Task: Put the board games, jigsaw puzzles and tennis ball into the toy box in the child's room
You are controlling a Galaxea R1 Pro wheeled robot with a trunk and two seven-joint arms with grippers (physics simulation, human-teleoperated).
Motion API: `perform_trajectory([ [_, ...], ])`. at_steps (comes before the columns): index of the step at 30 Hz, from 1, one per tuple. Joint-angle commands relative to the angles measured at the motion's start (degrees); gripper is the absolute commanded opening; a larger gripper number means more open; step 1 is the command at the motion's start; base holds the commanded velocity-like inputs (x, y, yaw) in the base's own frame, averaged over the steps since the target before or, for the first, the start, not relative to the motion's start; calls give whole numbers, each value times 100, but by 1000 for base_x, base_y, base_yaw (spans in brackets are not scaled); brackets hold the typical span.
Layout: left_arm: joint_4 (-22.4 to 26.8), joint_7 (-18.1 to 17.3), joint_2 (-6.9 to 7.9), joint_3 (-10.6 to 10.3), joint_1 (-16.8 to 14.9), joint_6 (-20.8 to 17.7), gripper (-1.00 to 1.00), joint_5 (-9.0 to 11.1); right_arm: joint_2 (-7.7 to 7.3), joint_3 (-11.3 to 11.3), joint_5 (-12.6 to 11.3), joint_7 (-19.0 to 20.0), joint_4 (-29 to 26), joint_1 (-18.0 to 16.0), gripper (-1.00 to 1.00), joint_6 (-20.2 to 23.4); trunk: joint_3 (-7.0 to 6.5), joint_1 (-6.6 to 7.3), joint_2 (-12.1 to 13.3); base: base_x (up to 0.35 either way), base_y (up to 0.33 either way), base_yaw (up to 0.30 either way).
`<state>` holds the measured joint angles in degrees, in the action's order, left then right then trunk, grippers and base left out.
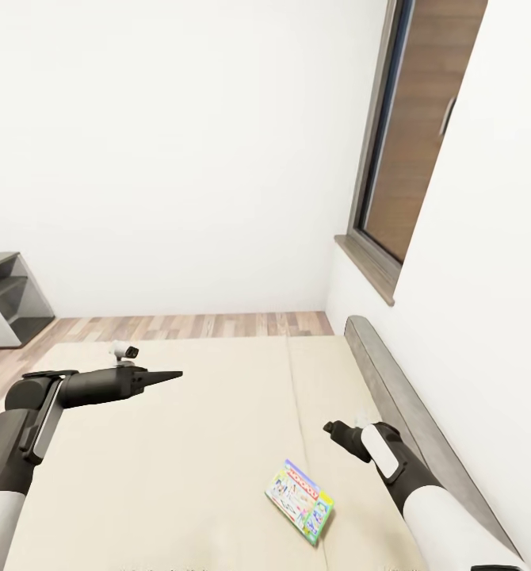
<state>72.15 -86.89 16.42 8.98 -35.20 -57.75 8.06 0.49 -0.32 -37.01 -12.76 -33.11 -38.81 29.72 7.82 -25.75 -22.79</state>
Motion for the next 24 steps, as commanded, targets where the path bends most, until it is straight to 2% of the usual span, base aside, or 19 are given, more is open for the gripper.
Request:
perform_trajectory([
  [1, 1, -17, 2, -1, -5, -61, 100, 2, -1, -3, -61, -51, -11, -3, 100, 17, 22, -3, -13, 0, 0, 0],
  [24, 1, -12, 2, -1, -5, -61, 100, 2, 4, 6, -52, -51, -11, -3, 100, 8, 236, -3, -13, 0, 0, 0],
])
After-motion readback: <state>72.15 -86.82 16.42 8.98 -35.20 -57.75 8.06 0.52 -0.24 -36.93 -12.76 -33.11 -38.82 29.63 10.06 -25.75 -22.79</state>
